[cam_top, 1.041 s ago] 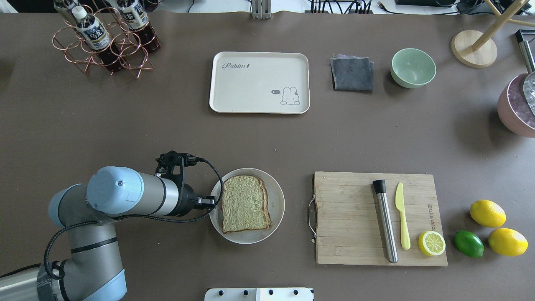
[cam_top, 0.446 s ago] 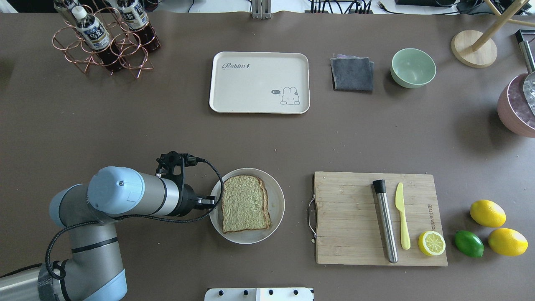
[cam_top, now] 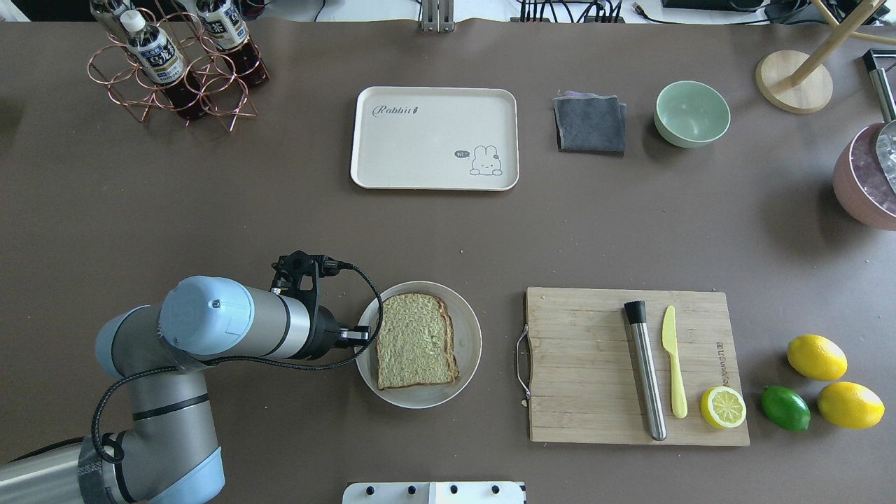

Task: Make sandwich and place on tray
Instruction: 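Reach the left gripper to the white plate rim and grasp it, then carry the plate with the left gripper onto the cream tray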

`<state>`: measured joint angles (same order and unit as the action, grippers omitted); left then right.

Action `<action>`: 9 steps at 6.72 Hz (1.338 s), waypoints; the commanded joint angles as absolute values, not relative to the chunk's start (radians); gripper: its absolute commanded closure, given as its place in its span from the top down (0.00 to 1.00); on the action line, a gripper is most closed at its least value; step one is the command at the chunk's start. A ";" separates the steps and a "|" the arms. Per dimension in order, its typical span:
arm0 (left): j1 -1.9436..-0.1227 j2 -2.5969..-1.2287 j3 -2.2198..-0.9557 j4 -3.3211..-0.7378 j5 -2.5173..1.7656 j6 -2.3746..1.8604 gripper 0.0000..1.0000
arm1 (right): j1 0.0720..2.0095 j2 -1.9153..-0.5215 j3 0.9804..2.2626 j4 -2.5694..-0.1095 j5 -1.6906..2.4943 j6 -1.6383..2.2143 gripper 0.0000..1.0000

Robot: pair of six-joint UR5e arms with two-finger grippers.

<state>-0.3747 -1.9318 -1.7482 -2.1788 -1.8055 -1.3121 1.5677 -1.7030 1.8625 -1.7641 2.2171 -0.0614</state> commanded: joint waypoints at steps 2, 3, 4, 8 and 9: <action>-0.405 -1.936 -1.746 -2.178 -1.810 -1.307 0.00 | 1.568 -1.701 1.861 -1.764 2.217 -0.057 1.00; -0.438 -1.936 -1.746 -2.174 -1.818 -1.298 0.00 | 1.568 -1.698 1.861 -1.760 2.217 -0.057 1.00; -0.468 -1.937 -1.746 -2.175 -1.839 -1.263 0.00 | 1.568 -1.700 1.861 -1.759 2.217 -0.058 1.00; -0.728 -2.095 -1.529 -2.174 -2.119 -1.203 0.00 | 1.568 -1.704 1.861 -1.759 2.209 -0.060 1.00; -0.817 -2.171 -1.394 -2.174 -2.232 -1.131 0.00 | 1.568 -1.704 1.861 -1.759 2.201 -0.060 1.00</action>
<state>-0.7342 -2.0969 -1.5178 -2.1736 -2.1354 -1.1925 1.5677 -1.7040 1.8607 -1.7592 2.2073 -0.0601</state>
